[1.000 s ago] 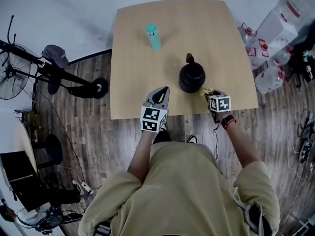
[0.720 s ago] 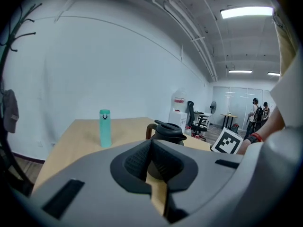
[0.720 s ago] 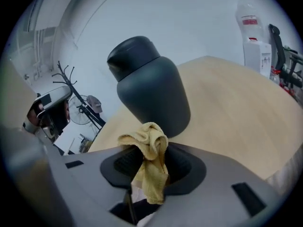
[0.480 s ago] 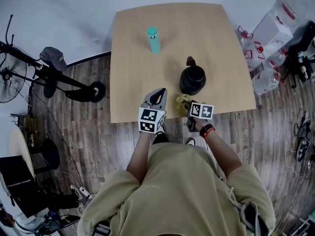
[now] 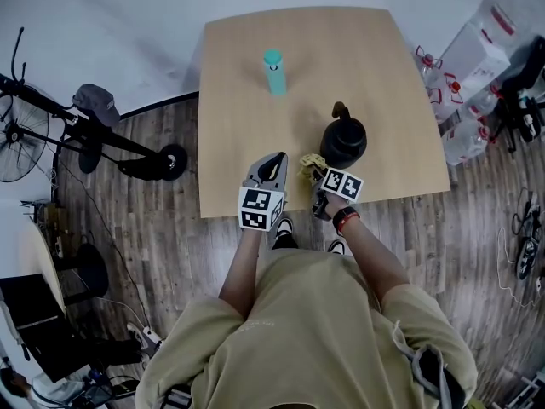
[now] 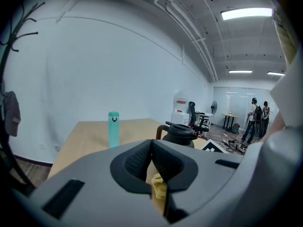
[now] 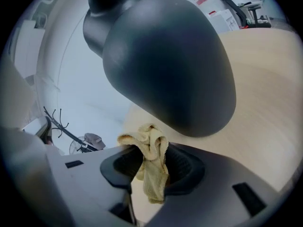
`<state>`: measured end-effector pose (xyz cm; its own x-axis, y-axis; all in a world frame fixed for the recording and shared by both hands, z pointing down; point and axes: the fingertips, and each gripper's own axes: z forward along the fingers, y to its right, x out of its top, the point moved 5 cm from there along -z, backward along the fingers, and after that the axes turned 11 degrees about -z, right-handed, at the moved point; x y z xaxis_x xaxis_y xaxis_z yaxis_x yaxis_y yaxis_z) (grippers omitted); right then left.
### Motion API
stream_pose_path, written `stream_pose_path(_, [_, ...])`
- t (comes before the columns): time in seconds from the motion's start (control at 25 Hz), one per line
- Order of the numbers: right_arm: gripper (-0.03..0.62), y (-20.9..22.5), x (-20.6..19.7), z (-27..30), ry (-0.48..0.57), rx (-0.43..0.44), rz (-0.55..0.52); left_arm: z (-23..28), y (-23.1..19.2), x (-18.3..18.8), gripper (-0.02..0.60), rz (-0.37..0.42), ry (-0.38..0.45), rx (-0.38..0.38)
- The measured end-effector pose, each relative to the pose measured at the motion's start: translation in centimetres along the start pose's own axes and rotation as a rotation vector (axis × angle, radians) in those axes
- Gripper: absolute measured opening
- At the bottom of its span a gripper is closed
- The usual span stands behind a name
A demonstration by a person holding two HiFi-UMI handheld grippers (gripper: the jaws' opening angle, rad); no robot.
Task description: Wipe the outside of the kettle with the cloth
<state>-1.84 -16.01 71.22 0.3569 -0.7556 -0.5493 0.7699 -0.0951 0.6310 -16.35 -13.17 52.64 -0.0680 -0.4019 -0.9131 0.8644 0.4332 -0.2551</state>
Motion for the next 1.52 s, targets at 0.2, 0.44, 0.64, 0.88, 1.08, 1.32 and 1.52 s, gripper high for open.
stream_pose_path(0.2, [0.149,-0.4,0.9,2.0,0.093,-0.008,0.12,-0.5,-1.7,0.1,0.025,0.0,-0.01,0.007])
stream_pose_path(0.44, [0.149,0.3,1.2,2.8,0.173,-0.024,0.282,-0.8,-2.9,0.3,0.025,0.001,-0.015,0.009])
stream_pose_path(0.64, [0.149,0.9,1.0,2.3,0.165,-0.03,0.28,-0.4,-2.7,0.4,0.025,0.006,-0.016,-0.002])
stream_pose_path(0.88, [0.149,1.8,-0.1,1.2,0.132,-0.024,0.282,0.2,-1.4,0.2,0.025,0.012,-0.017,-0.027])
stream_pose_path(1.08, [0.149,2.9,-0.4,-0.1,0.073,-0.014,0.272,0.8,0.0,0.2,0.025,0.016,-0.018,-0.041])
stream_pose_path(1.32, [0.15,4.3,-0.2,-2.1,-0.015,0.006,0.24,1.5,1.5,-0.2,0.025,0.014,-0.02,-0.052])
stream_pose_path(1.52, [0.15,5.8,-0.1,-3.8,-0.059,0.012,0.194,1.9,2.7,-0.6,0.025,0.01,-0.023,-0.056])
